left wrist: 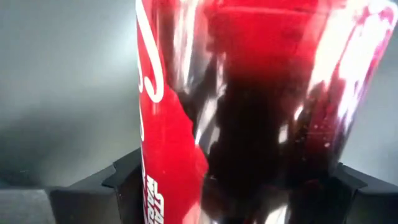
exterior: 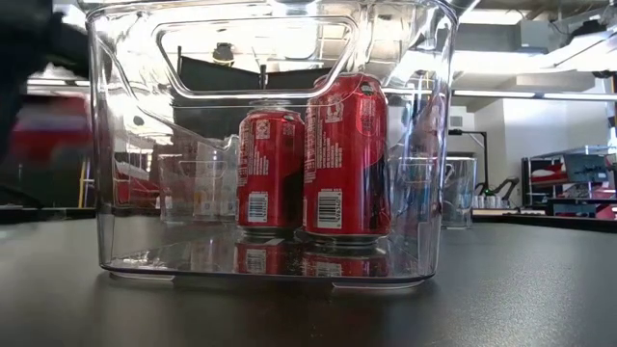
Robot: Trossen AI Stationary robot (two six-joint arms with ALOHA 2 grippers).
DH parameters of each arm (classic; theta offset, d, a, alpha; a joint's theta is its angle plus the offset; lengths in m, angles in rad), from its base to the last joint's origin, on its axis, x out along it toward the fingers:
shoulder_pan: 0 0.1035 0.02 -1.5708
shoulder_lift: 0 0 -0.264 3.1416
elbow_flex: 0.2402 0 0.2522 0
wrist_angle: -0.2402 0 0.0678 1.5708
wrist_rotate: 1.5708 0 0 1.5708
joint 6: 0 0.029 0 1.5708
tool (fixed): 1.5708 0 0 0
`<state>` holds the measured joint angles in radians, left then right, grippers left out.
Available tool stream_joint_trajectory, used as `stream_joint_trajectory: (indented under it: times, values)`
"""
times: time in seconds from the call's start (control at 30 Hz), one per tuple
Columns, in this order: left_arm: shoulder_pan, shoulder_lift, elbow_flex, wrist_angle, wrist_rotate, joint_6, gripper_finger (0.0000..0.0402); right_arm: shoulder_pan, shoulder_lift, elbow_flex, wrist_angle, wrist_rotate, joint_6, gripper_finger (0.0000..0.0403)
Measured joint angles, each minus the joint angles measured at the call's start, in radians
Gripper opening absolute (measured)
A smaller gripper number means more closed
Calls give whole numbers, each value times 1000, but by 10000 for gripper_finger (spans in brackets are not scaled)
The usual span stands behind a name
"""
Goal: Sort soda cans
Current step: Put the red soda can into the bottom transparent bin
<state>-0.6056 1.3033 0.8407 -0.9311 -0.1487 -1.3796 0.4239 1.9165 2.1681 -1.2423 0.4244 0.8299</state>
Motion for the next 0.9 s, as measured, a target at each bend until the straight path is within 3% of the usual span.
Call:
stream_joint_trajectory:
  times: [0.2, 0.33, 0.4, 0.63, 0.9]
  values:
    - [1, -154, 92, 51, -237, -122, 297, 18, -74, 0, -50, 179, -33, 388]
    - [10, -246, 117, 213, -451, -187, 302, 60, -125, 0, -76, 323, -52, 388]
    - [37, -276, 117, 279, -508, -218, 302, 83, -140, 0, -68, 373, -61, 388]
    - [192, -260, 116, 562, -531, -174, 304, 113, -128, 0, -10, 429, -75, 388]
    - [348, -119, 115, 1116, -555, -78, 305, 65, -117, -149, 225, 594, -108, 388]
